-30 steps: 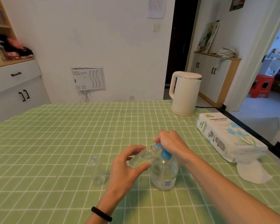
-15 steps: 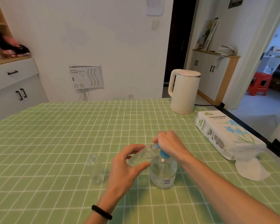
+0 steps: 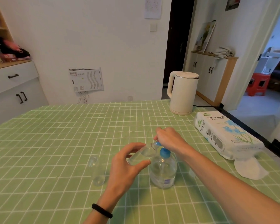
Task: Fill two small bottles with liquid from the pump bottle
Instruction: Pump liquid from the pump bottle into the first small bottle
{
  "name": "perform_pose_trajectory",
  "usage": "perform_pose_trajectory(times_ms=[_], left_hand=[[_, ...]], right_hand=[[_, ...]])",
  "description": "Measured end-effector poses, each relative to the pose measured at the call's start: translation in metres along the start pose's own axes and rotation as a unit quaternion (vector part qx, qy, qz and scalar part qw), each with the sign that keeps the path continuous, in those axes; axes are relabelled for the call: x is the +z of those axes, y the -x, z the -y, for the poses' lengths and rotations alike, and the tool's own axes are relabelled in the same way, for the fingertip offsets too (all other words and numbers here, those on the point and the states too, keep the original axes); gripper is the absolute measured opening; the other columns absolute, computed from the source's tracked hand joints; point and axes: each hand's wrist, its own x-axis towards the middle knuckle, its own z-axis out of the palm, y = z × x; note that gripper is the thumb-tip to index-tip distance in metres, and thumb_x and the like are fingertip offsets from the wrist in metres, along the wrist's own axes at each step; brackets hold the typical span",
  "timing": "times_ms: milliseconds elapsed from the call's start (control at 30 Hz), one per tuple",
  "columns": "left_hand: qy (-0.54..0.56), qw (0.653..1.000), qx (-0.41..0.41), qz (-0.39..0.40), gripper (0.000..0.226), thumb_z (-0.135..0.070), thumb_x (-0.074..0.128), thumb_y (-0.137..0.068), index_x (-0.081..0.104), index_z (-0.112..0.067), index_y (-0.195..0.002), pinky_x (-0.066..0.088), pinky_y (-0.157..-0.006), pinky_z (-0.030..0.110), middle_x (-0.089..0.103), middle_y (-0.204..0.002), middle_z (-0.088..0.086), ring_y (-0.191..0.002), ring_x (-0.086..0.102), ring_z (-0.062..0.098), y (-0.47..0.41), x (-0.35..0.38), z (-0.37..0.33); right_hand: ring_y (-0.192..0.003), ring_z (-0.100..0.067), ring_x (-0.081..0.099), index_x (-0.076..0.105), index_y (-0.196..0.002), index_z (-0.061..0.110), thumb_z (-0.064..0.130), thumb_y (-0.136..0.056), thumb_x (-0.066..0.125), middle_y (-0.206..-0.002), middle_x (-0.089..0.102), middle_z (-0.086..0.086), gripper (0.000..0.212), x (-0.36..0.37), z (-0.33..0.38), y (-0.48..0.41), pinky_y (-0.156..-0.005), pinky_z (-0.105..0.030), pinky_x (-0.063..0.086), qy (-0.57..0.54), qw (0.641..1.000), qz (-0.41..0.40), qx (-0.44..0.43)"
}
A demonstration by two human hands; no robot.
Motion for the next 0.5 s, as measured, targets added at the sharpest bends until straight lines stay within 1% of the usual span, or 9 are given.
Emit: perform_pose_trajectory(times_ms=[133,200,300,500], left_hand=[[0.002,1.0,-0.002,0.002,0.046,-0.014,0.094,-0.074,0.076,-0.03,-0.113,0.051,-0.091,0.014,0.078,-0.109,-0.021,-0.106,0.072,0.003,0.0,0.0,-0.001],[-0.003,1.0,-0.002,0.003,0.045,-0.015,0.094,-0.074,0.076,-0.03,-0.113,0.05,-0.091,0.013,0.077,-0.109,-0.022,-0.107,0.072,0.003,-0.001,0.0,0.0],[-0.009,1.0,-0.003,0.006,0.046,-0.013,0.094,-0.074,0.076,-0.029,-0.113,0.049,-0.092,0.012,0.077,-0.109,-0.023,-0.107,0.072,0.004,-0.001,0.001,0.003],[-0.011,1.0,-0.006,0.007,0.046,-0.013,0.094,-0.073,0.076,-0.028,-0.113,0.05,-0.092,0.013,0.078,-0.108,-0.021,-0.107,0.071,0.003,0.001,0.001,0.005]], right_hand=[[-0.107,-0.027,0.067,0.072,-0.117,0.009,0.035,-0.106,0.038,-0.114,0.071,-0.009,0.044,0.003,-0.001,-0.002,-0.104,-0.046,0.053,0.001,1.0,-0.006,-0.006],[-0.108,-0.029,0.068,0.073,-0.116,0.009,0.032,-0.105,0.039,-0.115,0.072,-0.01,0.043,0.005,-0.002,-0.003,-0.106,-0.048,0.053,0.004,1.0,-0.011,-0.005],[-0.109,-0.031,0.07,0.074,-0.115,0.006,0.027,-0.104,0.041,-0.116,0.074,-0.011,0.041,0.009,-0.007,-0.001,-0.105,-0.048,0.055,0.002,1.0,-0.011,-0.002],[-0.109,-0.03,0.07,0.075,-0.114,0.005,0.026,-0.104,0.041,-0.114,0.075,-0.011,0.042,0.011,-0.01,0.0,-0.106,-0.049,0.055,-0.002,1.0,-0.021,-0.003]])
